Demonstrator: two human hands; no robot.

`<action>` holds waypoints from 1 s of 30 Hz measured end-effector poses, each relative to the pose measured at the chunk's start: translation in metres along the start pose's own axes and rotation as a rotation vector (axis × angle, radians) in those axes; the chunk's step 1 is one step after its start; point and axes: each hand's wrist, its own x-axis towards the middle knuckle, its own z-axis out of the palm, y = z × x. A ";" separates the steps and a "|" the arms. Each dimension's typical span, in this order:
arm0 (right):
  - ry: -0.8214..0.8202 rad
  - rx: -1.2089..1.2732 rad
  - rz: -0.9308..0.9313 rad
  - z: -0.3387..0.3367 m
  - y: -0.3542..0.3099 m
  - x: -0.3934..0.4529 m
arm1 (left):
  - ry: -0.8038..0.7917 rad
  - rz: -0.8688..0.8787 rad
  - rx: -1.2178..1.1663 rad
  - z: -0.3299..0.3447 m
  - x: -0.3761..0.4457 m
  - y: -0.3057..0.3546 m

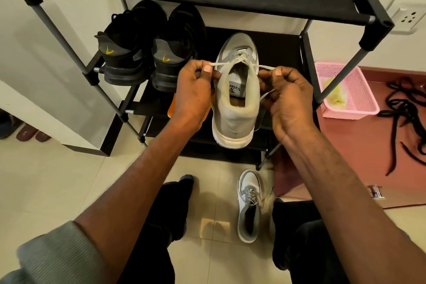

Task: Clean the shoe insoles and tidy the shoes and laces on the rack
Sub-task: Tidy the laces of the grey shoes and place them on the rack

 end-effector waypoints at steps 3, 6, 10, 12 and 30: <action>0.009 0.076 0.043 0.002 0.000 0.000 | 0.034 -0.031 -0.029 0.001 0.002 0.000; 0.017 0.061 0.023 0.002 -0.001 0.001 | 0.056 0.099 0.135 -0.001 0.003 -0.002; 0.031 -0.142 -0.128 -0.001 -0.007 0.002 | 0.084 0.426 0.507 -0.011 0.004 0.000; 0.035 -0.307 -0.255 -0.007 -0.011 0.003 | 0.112 0.531 0.828 -0.015 0.003 0.011; -0.097 -1.601 -0.399 -0.022 -0.100 0.001 | -0.123 0.358 1.461 -0.029 -0.014 0.093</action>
